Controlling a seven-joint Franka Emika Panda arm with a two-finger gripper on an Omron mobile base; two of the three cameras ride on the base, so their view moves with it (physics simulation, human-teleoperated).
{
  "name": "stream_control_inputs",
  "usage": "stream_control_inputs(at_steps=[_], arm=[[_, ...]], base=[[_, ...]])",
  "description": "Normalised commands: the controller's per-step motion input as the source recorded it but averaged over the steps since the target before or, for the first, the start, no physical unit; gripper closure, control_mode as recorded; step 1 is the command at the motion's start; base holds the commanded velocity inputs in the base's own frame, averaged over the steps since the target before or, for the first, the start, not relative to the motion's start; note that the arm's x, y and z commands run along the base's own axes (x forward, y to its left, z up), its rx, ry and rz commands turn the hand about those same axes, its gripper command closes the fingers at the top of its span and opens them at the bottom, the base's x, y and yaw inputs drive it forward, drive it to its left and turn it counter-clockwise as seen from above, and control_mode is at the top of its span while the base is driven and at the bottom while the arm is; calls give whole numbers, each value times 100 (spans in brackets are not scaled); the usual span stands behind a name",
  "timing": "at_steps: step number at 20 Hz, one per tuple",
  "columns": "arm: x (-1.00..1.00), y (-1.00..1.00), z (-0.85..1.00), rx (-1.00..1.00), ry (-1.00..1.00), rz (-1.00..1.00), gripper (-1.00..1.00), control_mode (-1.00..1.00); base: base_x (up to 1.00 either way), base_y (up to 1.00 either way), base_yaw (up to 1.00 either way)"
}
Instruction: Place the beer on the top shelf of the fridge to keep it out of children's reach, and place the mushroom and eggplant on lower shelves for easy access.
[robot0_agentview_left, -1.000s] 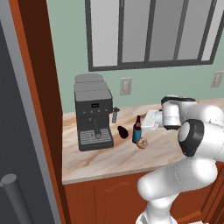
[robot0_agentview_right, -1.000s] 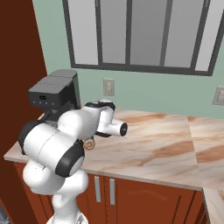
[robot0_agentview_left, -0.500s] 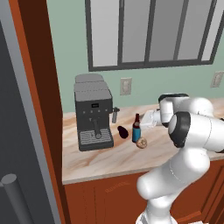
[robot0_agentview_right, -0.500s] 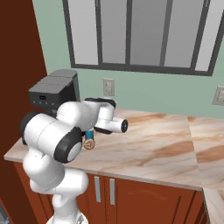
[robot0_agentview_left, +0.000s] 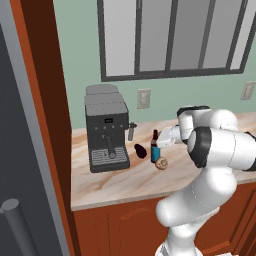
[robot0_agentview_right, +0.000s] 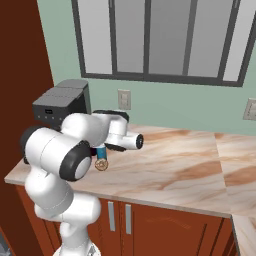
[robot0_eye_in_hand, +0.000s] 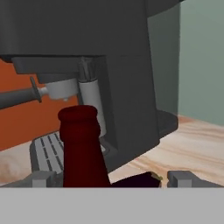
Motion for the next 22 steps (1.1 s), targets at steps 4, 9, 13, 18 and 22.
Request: stream_control_inputs(at_steps=[4, 9, 13, 18, 22], arm=[[-7, 9, -4, 0, 0, 2, -100, -100], [-4, 4, -3, 0, 0, 1, -100, -100], [0, 4, -2, 0, 0, 2, 100, -100], [0, 0, 0, 0, 0, 1, 100, -100], [-2, -1, 3, 0, 0, 0, 100, -100]], base=[[0, 0, 0], [0, 0, 0], [0, 0, 0], [0, 0, 0], [0, 0, 0]])
